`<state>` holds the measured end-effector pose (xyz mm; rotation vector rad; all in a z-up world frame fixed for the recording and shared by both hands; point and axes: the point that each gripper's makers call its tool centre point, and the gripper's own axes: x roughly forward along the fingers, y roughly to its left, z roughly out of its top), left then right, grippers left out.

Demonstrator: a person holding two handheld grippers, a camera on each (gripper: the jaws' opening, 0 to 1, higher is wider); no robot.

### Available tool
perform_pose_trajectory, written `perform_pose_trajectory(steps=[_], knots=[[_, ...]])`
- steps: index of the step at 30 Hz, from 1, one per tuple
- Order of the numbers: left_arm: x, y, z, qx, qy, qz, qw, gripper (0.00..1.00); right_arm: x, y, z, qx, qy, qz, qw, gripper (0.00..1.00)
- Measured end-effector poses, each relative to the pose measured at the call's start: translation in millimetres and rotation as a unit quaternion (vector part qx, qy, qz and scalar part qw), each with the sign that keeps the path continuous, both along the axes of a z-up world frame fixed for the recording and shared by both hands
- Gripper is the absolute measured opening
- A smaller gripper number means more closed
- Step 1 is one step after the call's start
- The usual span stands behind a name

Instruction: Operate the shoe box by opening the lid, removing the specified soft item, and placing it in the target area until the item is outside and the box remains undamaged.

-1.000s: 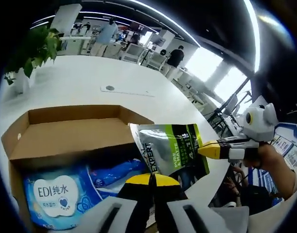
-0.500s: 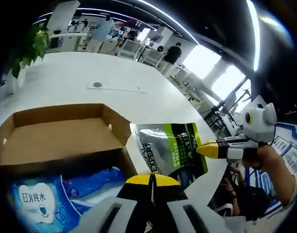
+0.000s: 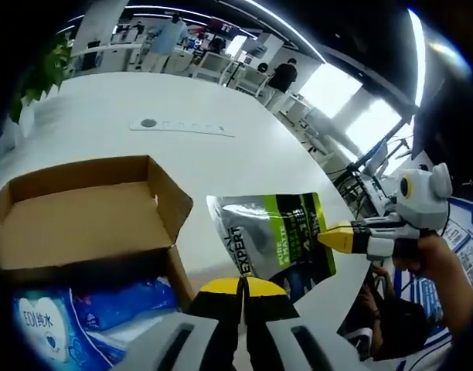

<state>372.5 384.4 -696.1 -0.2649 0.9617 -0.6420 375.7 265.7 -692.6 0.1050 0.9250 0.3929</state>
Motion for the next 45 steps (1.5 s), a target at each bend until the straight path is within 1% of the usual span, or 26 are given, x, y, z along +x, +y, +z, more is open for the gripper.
perform_pose_trajectory(steps=[2, 5, 8, 11, 17, 20, 22, 23, 25, 26, 28, 29, 31, 32, 34, 35, 36, 42, 43, 44, 45], knots=[[2.5, -3, -4.3, 0.008, 0.001, -0.001, 1.0, 0.0, 3, -2, -3.7, -0.002, 0.002, -0.002, 1.0, 0.0], [5.9, -5, -11.6, 0.031, 0.002, -0.01, 0.9995, 0.0, 7, -4, -9.0, -0.003, 0.007, -0.005, 1.0, 0.0], [9.3, -7, -16.7, 0.061, -0.005, -0.031, 0.9976, 0.0, 10, -5, -14.3, -0.006, 0.011, -0.005, 0.9999, 0.0], [11.2, -9, -23.3, 0.087, -0.005, -0.051, 0.9948, 0.0, 14, -6, -19.9, -0.007, 0.015, -0.004, 0.9998, 0.0], [13.0, -11, -40.3, 0.12, 0.017, -0.068, 0.9903, 0.0, 19, -6, -34.5, -0.01, 0.028, -0.002, 0.9995, 0.0], [14.3, -14, -45.9, 0.128, 0.031, -0.072, 0.9887, 0.0, 22, -8, -43.4, -0.018, 0.036, 0.001, 0.9992, 0.0], [14.9, -14, -49.4, 0.143, 0.035, -0.081, 0.9858, 0.0, 23, -9, -47.7, -0.015, 0.041, -0.001, 0.9991, 0.0], [20.2, -13, -48.0, 0.16, 0.018, -0.091, 0.9828, 0.0, 24, -10, -49.6, -0.014, 0.043, -0.002, 0.999, 0.0], [21.1, -15, -49.6, 0.173, 0.017, -0.107, 0.979, 0.01, 25, -11, -54.3, -0.012, 0.047, -0.005, 0.9988, 0.0], [22.7, -16, -50.3, 0.178, 0.013, -0.115, 0.9772, 0.01, 25, -11, -56.2, -0.013, 0.049, -0.005, 0.9987, 0.0], [22.4, -19, -52.7, 0.184, 0.017, -0.124, 0.975, 0.01, 26, -13, -59.7, -0.014, 0.051, -0.006, 0.9986, 0.0], [23.9, -20, -52.5, 0.189, 0.011, -0.129, 0.9735, 0.01, 27, -13, -61.0, -0.014, 0.052, -0.007, 0.9985, 0.0], [25.3, -22, -55.7, 0.193, 0.011, -0.136, 0.9716, 0.01, 28, -16, -64.0, -0.014, 0.053, -0.011, 0.9984, 0.0], [25.3, -23, -58.0, 0.201, 0.008, -0.147, 0.9685, 0.01, 28, -16, -65.3, -0.013, 0.055, -0.012, 0.9983, 0.0], [24.2, -24, -60.9, 0.206, 0.007, -0.154, 0.9662, 0.01, 28, -18, -68.1, -0.012, 0.057, -0.014, 0.9982, 0.0], [23.6, -25, -62.5, 0.211, 0.004, -0.161, 0.964, 0.01, 27, -18, -70.8, -0.012, 0.059, -0.015, 0.9981, 0.0], [21.8, -24, -65.1, 0.221, 0.002, -0.172, 0.96, 0.01, 27, -18, -72.6, -0.01, 0.061, -0.016, 0.998, 0.0], [19.4, -25, -75.8, 0.255, -0.01, -0.21, 0.9437, 0.02, 25, -18, -80.7, -0.009, 0.066, -0.014, 0.9977, 0.0], [19.0, -25, -77.0, 0.261, -0.013, -0.218, 0.9404, 0.02, 25, -17, -81.6, -0.009, 0.067, -0.014, 0.9976, 0.0], [18.5, -24, -78.4, 0.269, -0.017, -0.229, 0.9354, 0.03, 24, -17, -82.5, -0.008, 0.068, -0.013, 0.9975, 0.0], [19.7, -22, -79.9, 0.286, -0.027, -0.242, 0.9266, 0.03, 24, -17, -83.8, -0.007, 0.069, -0.013, 0.9975, 0.0]])
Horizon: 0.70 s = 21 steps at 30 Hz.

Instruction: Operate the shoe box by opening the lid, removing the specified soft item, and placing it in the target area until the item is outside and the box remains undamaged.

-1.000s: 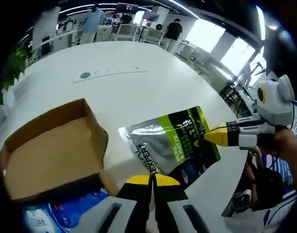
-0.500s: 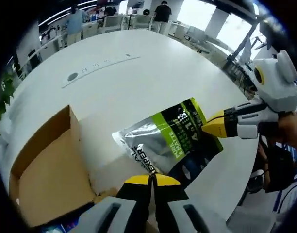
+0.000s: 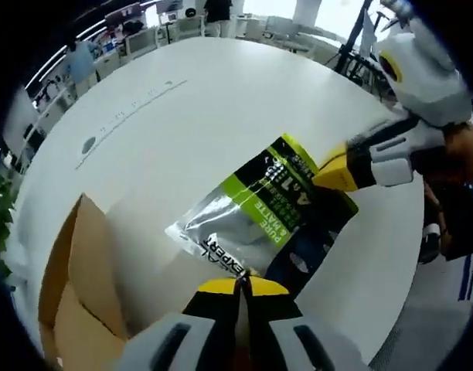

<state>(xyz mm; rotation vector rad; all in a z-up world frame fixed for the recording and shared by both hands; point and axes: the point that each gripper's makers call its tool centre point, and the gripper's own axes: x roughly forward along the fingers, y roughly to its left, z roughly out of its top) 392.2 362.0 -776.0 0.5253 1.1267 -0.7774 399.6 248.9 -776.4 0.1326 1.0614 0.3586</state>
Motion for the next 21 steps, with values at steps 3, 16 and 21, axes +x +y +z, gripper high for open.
perform_pose_trajectory(steps=[3, 16, 21], knots=[[-3.1, -1, -3.6, 0.018, -0.01, -0.031, 0.9993, 0.04, 0, 1, -3.5, -0.001, -0.001, 0.004, 1.0, 0.0], [0.6, -2, -8.4, 0.053, -0.032, -0.087, 0.9943, 0.07, 10, -2, -9.8, -0.009, -0.016, 0.007, 0.9998, 0.0], [1.9, -2, -7.7, 0.052, -0.031, -0.088, 0.9942, 0.08, 14, -4, -9.3, -0.012, -0.024, 0.006, 0.9996, 0.0]])
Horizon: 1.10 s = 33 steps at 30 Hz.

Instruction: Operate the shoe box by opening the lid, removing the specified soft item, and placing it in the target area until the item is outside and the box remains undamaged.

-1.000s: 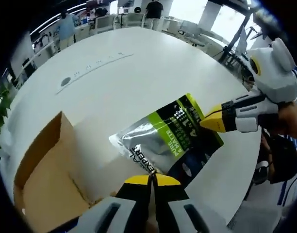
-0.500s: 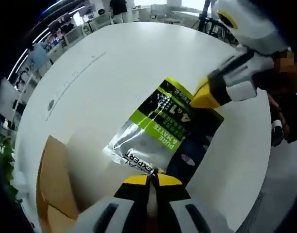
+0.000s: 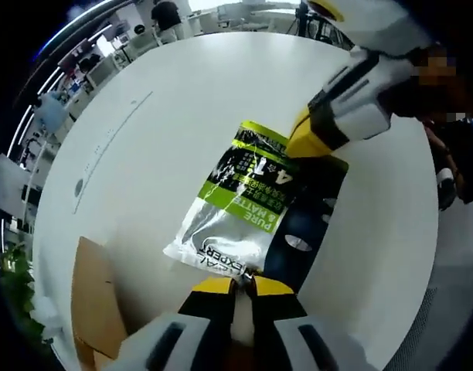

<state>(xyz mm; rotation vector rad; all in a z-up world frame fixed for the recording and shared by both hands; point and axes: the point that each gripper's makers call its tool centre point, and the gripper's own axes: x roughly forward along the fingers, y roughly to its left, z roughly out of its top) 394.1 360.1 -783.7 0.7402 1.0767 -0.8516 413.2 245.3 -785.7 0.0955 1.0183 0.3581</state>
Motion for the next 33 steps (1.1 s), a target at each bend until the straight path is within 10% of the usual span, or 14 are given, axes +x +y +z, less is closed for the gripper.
perform_pose_trajectory(steps=[14, 33], knots=[[-7.4, 2, 21.3, 0.003, -0.027, -0.038, 0.9989, 0.19, 0, -1, 5.5, -0.014, -0.021, -0.002, 0.9997, 0.03], [-20.3, 3, 78.8, -0.126, -0.035, 0.032, 0.9909, 0.27, -13, -5, 44.5, -0.047, -0.066, 0.005, 0.9967, 0.11]])
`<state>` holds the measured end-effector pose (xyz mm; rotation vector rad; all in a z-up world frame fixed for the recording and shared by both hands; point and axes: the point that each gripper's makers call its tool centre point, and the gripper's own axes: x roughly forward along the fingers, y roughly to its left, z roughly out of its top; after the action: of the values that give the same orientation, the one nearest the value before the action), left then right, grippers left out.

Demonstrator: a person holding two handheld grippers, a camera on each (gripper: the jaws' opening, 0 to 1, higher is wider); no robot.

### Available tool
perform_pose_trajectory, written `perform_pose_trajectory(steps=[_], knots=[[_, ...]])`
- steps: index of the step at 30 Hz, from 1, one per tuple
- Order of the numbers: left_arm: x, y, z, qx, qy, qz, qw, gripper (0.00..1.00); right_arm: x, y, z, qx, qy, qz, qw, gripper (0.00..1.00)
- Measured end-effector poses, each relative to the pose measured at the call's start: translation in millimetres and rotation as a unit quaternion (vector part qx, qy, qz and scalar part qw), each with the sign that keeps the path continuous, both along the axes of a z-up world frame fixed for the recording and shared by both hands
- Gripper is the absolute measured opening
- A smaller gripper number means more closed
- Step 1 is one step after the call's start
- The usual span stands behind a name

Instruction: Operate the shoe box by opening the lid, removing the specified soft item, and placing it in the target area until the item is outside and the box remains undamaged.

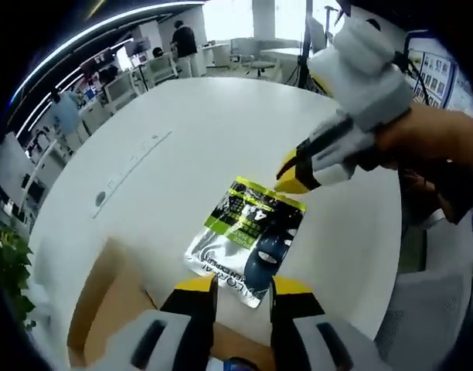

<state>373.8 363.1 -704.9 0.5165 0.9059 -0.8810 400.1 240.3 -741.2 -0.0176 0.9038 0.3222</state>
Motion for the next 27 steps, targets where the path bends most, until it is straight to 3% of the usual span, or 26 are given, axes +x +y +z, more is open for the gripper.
perform_pose_trajectory(steps=[9, 13, 27], knots=[[-9.6, 10, 22.1, -0.064, 0.015, 0.033, 0.9973, 0.3, -12, 12, 34.3, 0.006, -0.026, 0.016, 0.9995, 0.15], [-12.1, 18, 34.0, -0.105, 0.026, 0.058, 0.9924, 0.33, -18, 22, 50.1, 0.014, -0.038, 0.025, 0.9988, 0.16], [-18.5, 71, 56.8, -0.137, -0.001, 0.102, 0.9853, 0.41, -36, 63, 80.3, 0.034, -0.058, 0.07, 0.9953, 0.23]])
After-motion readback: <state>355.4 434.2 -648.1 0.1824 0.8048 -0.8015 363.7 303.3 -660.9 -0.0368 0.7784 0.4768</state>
